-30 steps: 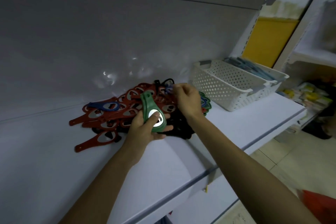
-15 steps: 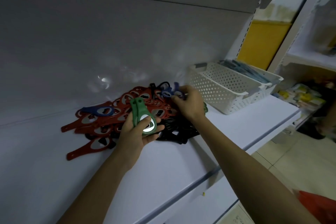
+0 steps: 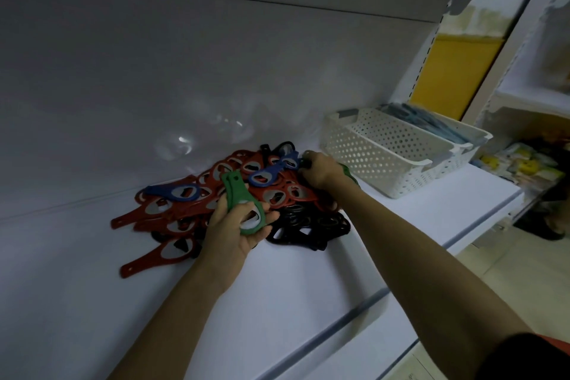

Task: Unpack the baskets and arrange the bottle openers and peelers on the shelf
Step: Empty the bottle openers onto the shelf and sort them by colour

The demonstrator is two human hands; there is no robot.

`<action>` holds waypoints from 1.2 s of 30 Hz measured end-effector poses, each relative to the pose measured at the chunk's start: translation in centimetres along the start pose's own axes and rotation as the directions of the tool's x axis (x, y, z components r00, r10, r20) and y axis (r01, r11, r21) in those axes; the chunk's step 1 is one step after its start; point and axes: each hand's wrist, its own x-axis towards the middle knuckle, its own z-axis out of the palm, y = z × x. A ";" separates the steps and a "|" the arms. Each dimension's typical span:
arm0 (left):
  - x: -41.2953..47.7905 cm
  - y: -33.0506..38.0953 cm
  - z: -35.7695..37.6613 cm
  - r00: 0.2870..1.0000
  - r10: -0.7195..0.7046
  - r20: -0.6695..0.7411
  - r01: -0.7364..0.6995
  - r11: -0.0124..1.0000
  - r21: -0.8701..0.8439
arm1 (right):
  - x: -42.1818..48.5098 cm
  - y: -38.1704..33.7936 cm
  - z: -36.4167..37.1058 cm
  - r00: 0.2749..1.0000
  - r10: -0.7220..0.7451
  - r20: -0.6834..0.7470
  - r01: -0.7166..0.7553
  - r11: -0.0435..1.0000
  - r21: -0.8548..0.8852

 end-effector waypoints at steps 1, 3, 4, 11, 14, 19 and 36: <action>0.0 0.1 0.0 1.000 -0.007 0.002 0.007 1.000 -0.016 | 0.1 -0.1 0.1 1.000 -0.009 -0.024 0.008 1.000 -0.028; 0.1 0.1 0.0 1.000 -0.014 -0.004 0.014 0.999 -0.041 | 0.1 -0.1 0.3 0.993 -0.055 -0.103 0.043 0.992 -0.119; 0.1 0.2 0.0 1.000 -0.016 -0.007 0.016 0.998 -0.057 | -0.1 -0.1 0.4 0.982 -0.088 -0.165 0.061 0.985 -0.163; 0.1 0.5 0.1 0.994 -0.109 0.003 0.109 0.983 -0.146 | -3.9 -2.9 -1.0 0.769 -0.011 -0.639 0.397 0.792 0.464; 0.1 0.7 0.2 0.988 -0.148 0.036 0.151 0.983 -0.106 | -5.9 -4.1 -1.9 0.930 -0.061 -0.363 0.343 0.505 0.792; -0.7 0.3 0.4 0.981 -0.138 0.139 0.139 0.990 0.007 | -8.3 -5.0 -0.1 0.890 -0.399 -0.219 0.442 0.644 0.625; -0.2 0.5 -0.4 0.990 -0.119 0.076 0.128 0.984 -0.127 | -4.0 4.8 -0.2 0.929 0.110 -0.352 -0.065 0.988 0.137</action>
